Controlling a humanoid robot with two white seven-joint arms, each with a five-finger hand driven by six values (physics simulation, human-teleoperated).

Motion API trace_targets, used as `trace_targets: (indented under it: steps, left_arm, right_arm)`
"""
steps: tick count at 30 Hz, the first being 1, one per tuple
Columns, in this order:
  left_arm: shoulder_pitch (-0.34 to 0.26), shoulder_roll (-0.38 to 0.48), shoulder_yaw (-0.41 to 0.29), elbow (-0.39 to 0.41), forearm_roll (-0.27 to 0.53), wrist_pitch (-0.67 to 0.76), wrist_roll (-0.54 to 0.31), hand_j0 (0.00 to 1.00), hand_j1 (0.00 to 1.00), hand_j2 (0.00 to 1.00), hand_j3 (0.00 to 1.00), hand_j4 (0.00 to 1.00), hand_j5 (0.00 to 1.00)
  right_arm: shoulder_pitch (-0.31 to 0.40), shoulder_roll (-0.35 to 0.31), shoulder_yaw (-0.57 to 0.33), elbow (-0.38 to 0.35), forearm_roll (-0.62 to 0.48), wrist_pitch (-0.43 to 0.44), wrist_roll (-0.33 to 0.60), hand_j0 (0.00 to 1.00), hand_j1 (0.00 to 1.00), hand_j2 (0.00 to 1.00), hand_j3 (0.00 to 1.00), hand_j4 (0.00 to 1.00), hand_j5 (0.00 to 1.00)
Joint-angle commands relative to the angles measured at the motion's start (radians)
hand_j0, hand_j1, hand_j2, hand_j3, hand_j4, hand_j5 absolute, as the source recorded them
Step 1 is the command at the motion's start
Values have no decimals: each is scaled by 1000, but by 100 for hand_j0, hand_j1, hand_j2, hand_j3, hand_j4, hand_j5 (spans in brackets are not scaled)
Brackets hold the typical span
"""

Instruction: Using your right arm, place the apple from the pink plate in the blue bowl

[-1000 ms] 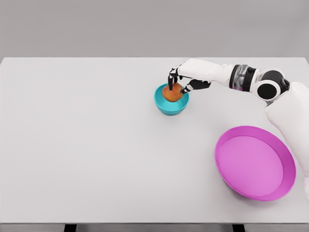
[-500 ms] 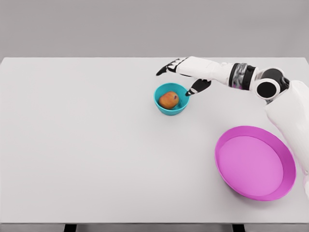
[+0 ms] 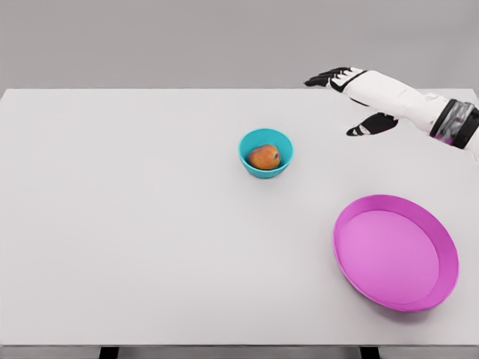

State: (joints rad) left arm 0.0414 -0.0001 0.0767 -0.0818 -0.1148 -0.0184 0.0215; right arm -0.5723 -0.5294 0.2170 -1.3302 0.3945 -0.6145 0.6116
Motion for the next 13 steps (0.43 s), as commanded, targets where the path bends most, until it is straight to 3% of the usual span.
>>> trace_targets:
  steps: [1,6,13]
  left_arm:
    - [0,0,0,0,0,0,0,100,100,100,100,100,100]
    - [0,0,0,0,0,0,0,100,100,100,100,100,100]
    - [-23,0,-6,-3,0,-3,0,100,100,100,100,100,100]
  right_arm:
    - [11,-15,-53,-7,-9,4,-1,100,100,100,100,100,100]
    - [129,-27,-166,-7,-8,4,-1,100,100,100,100,100,100]
    - [138,-38,-174,2,-8,4,-1,100,100,100,100,100,100]
